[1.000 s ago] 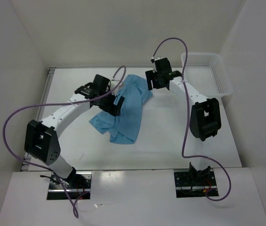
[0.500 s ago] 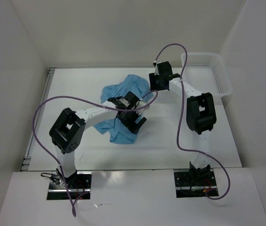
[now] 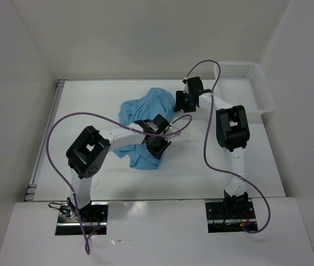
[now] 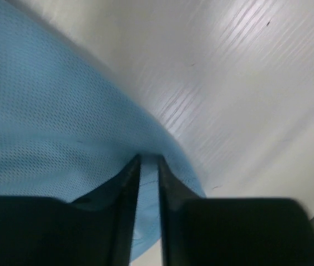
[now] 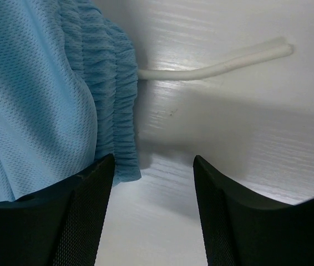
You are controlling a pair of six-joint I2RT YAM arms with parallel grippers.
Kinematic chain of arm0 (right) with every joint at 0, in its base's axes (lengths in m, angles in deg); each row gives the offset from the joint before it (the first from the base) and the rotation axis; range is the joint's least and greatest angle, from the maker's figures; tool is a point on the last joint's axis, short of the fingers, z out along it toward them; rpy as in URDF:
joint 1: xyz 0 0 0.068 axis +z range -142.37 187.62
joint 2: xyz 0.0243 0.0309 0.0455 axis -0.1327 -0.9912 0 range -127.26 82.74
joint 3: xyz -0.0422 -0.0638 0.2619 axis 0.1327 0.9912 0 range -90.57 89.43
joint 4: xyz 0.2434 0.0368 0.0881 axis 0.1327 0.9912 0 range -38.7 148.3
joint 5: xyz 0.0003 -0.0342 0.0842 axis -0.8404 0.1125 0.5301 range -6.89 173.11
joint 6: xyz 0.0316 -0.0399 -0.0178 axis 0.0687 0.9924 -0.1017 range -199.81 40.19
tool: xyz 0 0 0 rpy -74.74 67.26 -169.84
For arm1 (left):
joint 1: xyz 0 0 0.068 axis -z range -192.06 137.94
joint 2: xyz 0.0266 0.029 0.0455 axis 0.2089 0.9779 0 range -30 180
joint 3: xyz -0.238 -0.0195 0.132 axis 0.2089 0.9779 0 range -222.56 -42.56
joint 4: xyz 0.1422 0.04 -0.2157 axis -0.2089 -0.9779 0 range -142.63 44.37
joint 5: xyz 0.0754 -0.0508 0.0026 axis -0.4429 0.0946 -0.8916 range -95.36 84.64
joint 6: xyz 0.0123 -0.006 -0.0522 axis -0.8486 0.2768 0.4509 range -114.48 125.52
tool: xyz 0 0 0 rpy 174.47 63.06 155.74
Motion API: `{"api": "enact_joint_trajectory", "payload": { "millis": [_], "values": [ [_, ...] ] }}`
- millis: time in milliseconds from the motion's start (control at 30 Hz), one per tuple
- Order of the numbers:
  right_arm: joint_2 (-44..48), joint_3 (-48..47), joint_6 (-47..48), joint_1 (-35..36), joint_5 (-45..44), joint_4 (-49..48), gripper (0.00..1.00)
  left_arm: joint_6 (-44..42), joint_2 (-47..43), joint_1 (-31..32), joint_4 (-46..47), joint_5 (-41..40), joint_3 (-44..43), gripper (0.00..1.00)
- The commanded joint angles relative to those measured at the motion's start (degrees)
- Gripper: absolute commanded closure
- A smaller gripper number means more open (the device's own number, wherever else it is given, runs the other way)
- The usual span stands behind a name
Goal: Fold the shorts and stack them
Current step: Move the shorts to the center of the board
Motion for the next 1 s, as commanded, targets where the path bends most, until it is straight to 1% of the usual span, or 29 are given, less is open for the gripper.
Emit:
{"api": "enact_joint_trajectory", "payload": {
  "millis": [0,67,100,133,167,200,233,267,333,367,467,533,600,633,667,700,733,767,800,833,867,900,967],
  "values": [
    [0.16,-0.17,-2.05,-0.76,5.22,-0.08,0.35,-0.25,1.04,-0.37,0.61,1.04,0.75,0.77],
    [1.47,0.62,-2.57,-1.29,8.28,-0.07,0.34,-0.25,0.52,-0.37,0.61,0.16,1.27,0.85],
    [2.0,1.41,-3.18,-1.3,9.0,-0.07,0.34,-0.25,-0.01,-0.37,0.61,-0.45,1.8,0.9],
    [2.01,1.42,-3.19,-1.3,9.61,-0.07,0.34,-0.25,-0.01,-0.37,0.61,-1.85,1.8,0.9],
    [2.79,2.73,-3.71,-1.3,10.23,-0.07,0.34,-0.25,-1.32,-0.37,0.61,-2.56,2.5,0.84],
    [3.32,2.74,-4.59,-1.3,10.76,-0.07,0.34,-0.25,-1.85,-0.37,-0.44,-2.57,2.5,0.7],
    [3.33,3.52,-5.12,-1.3,11.72,-0.07,0.32,-0.25,-2.47,-0.37,-1.14,-2.57,3.2,0.28],
    [3.33,3.53,-5.12,-1.3,12.25,-0.07,0.32,-0.25,-2.47,-0.37,-1.67,-1.87,3.73,0.2],
    [3.33,3.53,-5.12,-0.69,11.39,-0.07,0.32,-0.25,-2.47,-0.37,-1.68,-0.91,3.73,0.14],
    [3.33,3.01,-5.12,-0.68,10.42,-0.07,0.32,-0.25,-1.95,-0.37,-2.29,0.4,3.73,0.09],
    [2.8,2.48,-4.51,-0.07,6.64,-0.07,0.32,-0.25,-0.46,-0.37,-3.78,2.09,2.15,0.0],
    [2.8,2.48,-3.98,-0.07,6.02,-0.07,0.32,-0.25,-0.45,0.15,-3.79,0.95,2.15,0.0],
    [3.32,2.48,-3.37,0.46,6.02,-0.07,0.32,-0.25,-0.45,0.15,-1.52,-3.25,3.81,0.0],
    [3.33,1.87,-3.37,0.98,6.02,-0.07,0.32,-0.25,-1.06,0.15,-0.81,-5.1,4.87,0.06],
    [3.33,1.86,-3.37,0.99,6.02,-0.07,0.32,-0.25,-1.76,0.15,0.59,-8.43,7.75,0.11],
    [3.33,1.34,-2.84,0.99,7.67,-0.07,0.32,-0.25,-1.77,0.15,1.13,-9.59,9.52,0.18],
    [3.33,1.33,-2.84,0.99,8.3,-0.07,0.32,-0.25,-2.29,0.15,1.13,-10.38,11.19,0.33],
    [3.33,1.33,-2.84,0.99,8.91,-0.07,0.32,-0.25,-2.3,0.15,1.13,-10.39,13.73,0.42],
    [3.33,1.33,-2.84,0.99,8.92,-0.07,0.32,-0.25,-2.3,0.15,1.13,-10.39,14.62,0.54],
    [3.33,1.33,-3.45,0.99,9.53,-0.07,0.32,-0.25,-2.3,0.15,1.66,-10.39,15.15,0.69],
    [3.33,1.33,-3.45,0.99,9.53,-0.07,0.32,-0.25,-2.82,0.15,2.62,-11.18,15.68,0.92],
    [3.33,0.81,-3.45,1.51,9.53,-0.59,0.32,-0.25,-3.35,0.15,2.63,-11.79,15.69,0.99],
    [2.81,0.28,-3.45,1.51,10.76,-0.6,0.32,-0.25,-3.35,0.15,3.33,-12.94,15.69,1.0]
  ]
}}
